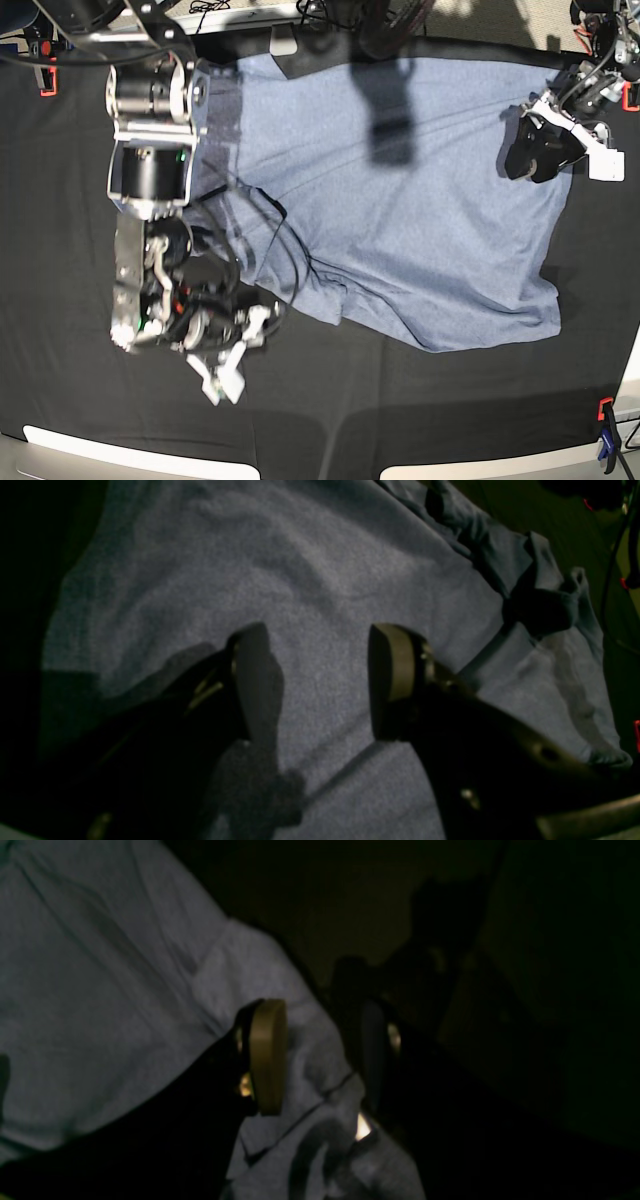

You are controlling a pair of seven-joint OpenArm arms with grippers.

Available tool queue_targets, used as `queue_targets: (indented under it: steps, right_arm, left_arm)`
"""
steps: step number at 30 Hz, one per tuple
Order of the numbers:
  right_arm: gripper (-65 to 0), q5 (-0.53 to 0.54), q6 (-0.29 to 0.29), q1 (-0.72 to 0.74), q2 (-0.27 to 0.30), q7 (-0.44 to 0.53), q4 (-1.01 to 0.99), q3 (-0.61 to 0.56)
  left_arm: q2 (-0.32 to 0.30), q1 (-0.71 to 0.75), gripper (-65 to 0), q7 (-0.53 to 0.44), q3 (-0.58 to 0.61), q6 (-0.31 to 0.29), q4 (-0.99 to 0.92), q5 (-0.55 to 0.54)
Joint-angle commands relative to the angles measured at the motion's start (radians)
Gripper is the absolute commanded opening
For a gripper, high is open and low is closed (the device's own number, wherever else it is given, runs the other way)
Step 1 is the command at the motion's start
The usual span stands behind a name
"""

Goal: Layout the t-shirt on the table in an organized manner, then fold the t-shirt properly
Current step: 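Pull the held shirt edge back outward with the right gripper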

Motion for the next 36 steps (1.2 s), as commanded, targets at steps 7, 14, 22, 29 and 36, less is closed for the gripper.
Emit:
queue_targets:
  steps: [7, 14, 22, 29, 36]
  right_arm:
    - [-40.8, 0.021, 0.005, -0.029, 0.0, 0.036, 0.018, 0.0]
    - [-40.8, -0.008, 0.005, -0.059, 0.001, 0.013, 0.018, 0.005]
    - [-40.8, -0.035, 0.004, -0.038, 0.003, 0.056, 0.018, 0.045]
    - [-40.8, -0.036, -0.002, -0.044, 0.003, -0.005, 0.018, 0.084]
    - [-40.8, -0.019, -0.053, -0.071, -0.001, -0.006, 0.018, 0.134]
  left_arm:
    - [-0.011, -0.003, -36.0, -0.026, -0.005, -0.009, 0.014, -0.02]
    - [-0.011, -0.003, -36.0, -0.026, -0.005, -0.009, 0.014, -0.02]
    - [-0.011, -0.003, -36.0, -0.026, -0.005, -0.009, 0.014, -0.02]
    - [-0.011, -0.003, -36.0, -0.026, -0.005, -0.009, 0.014, -0.02]
    - [-0.011, -0.003, -36.0, -0.026, -0.005, -0.009, 0.014, -0.02]
